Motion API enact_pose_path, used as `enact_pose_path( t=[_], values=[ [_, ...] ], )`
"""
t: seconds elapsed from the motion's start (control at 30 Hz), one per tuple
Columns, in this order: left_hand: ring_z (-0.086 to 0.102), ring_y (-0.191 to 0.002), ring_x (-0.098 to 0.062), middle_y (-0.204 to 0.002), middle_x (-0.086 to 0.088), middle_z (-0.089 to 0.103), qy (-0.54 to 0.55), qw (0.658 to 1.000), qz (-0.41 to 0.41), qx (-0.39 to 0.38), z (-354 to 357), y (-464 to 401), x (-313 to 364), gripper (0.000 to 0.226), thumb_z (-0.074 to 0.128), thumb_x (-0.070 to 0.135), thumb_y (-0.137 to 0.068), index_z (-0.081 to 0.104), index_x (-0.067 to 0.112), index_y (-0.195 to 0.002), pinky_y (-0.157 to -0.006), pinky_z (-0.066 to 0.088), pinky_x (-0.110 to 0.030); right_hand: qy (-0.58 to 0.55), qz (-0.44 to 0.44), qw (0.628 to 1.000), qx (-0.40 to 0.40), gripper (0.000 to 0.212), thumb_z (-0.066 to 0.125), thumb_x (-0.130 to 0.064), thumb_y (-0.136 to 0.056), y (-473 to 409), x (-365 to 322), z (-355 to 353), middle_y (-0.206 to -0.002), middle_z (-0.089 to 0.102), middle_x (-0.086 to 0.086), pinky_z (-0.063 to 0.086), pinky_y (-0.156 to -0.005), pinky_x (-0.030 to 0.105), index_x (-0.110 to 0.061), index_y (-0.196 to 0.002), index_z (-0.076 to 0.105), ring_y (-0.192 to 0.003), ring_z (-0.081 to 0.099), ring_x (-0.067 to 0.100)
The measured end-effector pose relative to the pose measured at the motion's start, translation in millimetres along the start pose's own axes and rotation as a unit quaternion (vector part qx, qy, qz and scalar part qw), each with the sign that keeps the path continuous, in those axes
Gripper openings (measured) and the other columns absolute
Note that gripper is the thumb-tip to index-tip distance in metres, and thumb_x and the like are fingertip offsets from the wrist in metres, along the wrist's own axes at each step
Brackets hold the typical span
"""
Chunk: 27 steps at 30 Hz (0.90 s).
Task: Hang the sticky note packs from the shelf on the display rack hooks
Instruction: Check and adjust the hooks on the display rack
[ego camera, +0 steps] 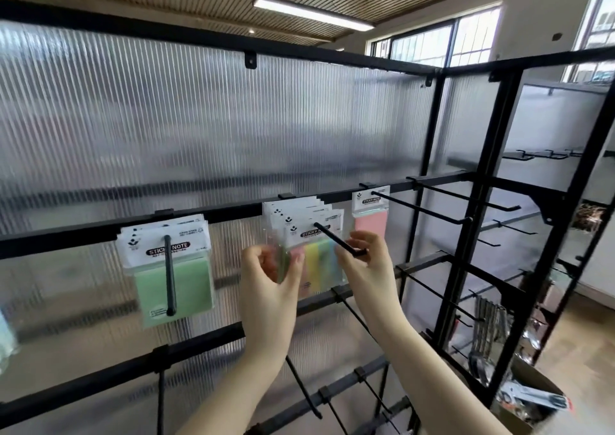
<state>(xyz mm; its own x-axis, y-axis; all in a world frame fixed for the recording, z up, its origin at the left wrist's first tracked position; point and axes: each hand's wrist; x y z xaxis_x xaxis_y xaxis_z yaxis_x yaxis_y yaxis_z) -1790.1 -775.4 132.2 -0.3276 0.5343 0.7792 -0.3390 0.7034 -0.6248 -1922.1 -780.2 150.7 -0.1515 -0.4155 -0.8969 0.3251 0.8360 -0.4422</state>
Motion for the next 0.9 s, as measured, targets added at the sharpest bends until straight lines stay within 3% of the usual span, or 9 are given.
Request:
enact_pose_path(
  t=[0.13, 0.33, 0.47, 0.57, 0.7, 0.9],
  values=[
    [0.057, -0.074, 0.000, -0.082, 0.011, 0.058, -0.015, 0.999, -0.032, -0.025, 3, -6, -16, 0.041, 0.056, 0.056, -0.078, 0.052, 0.018, -0.095, -0.061, 0.046, -0.019, 0.006, 0.037, 0.999, -0.019, 0.029, 0.066, -0.022, -0.088, -10, 10, 10, -0.108, 0.061, 0.000, 0.046, -0.070, 0.011, -0.016, -0.113, 0.054, -0.098, 0.060, 0.010],
    [0.056, -0.073, 0.004, -0.082, 0.014, 0.058, -0.034, 0.997, -0.059, -0.045, 4, -13, -24, 0.040, 0.056, 0.052, -0.083, 0.054, 0.015, -0.099, -0.055, 0.043, -0.009, 0.044, 0.059, 0.996, -0.041, 0.028, 0.062, -0.027, -0.092, -17, 17, 19, -0.106, 0.063, 0.003, 0.043, -0.062, 0.007, -0.011, -0.113, 0.056, -0.092, 0.060, 0.007],
    [0.059, -0.071, -0.004, -0.087, 0.005, 0.061, -0.088, 0.989, -0.094, -0.077, -3, -9, -27, 0.042, 0.055, 0.052, -0.087, 0.047, 0.014, -0.102, -0.056, 0.046, -0.020, 0.090, 0.113, 0.987, -0.075, 0.031, 0.060, -0.031, -0.093, -14, 26, 16, -0.104, 0.064, 0.002, 0.045, -0.070, 0.020, -0.008, -0.114, 0.058, -0.091, 0.060, 0.011],
    [0.065, -0.074, -0.019, -0.094, -0.002, 0.063, -0.135, 0.971, -0.137, -0.143, -12, 1, -32, 0.036, 0.052, 0.044, -0.093, 0.046, 0.013, -0.107, -0.067, 0.055, -0.036, 0.121, 0.171, 0.973, -0.097, 0.029, 0.056, -0.029, -0.095, -3, 34, 8, -0.088, 0.058, 0.005, 0.043, -0.065, 0.025, -0.002, -0.106, 0.063, -0.074, 0.053, 0.013],
    [0.059, -0.086, -0.014, -0.099, 0.001, 0.061, -0.188, 0.948, -0.143, -0.214, -36, 20, -34, 0.023, 0.050, 0.030, -0.097, 0.050, 0.014, -0.114, -0.072, 0.047, -0.026, 0.109, 0.272, 0.942, -0.164, 0.025, 0.048, -0.026, -0.099, 25, 30, 4, -0.088, 0.066, 0.008, 0.052, -0.069, 0.032, -0.006, -0.100, 0.063, -0.076, 0.063, 0.019],
    [0.060, -0.100, -0.013, -0.107, 0.007, 0.059, -0.229, 0.933, -0.140, -0.240, -97, 54, -24, 0.024, 0.050, 0.030, -0.097, 0.054, 0.020, -0.118, -0.087, 0.051, -0.035, 0.117, 0.207, 0.937, -0.255, 0.016, 0.051, -0.020, -0.097, 76, 8, 28, -0.085, 0.066, 0.005, 0.051, -0.070, 0.030, -0.013, -0.092, 0.065, -0.076, 0.062, 0.018]
  ],
)
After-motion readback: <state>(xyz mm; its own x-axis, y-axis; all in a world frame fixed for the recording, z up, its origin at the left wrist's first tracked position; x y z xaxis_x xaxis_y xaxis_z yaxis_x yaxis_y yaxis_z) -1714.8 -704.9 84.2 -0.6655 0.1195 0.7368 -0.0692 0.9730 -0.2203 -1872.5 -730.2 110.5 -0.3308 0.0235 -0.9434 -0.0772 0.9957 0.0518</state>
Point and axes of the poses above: each hand's wrist, its own y-axis away from the middle knuckle, its own z-axis out of the palm, x = y × z
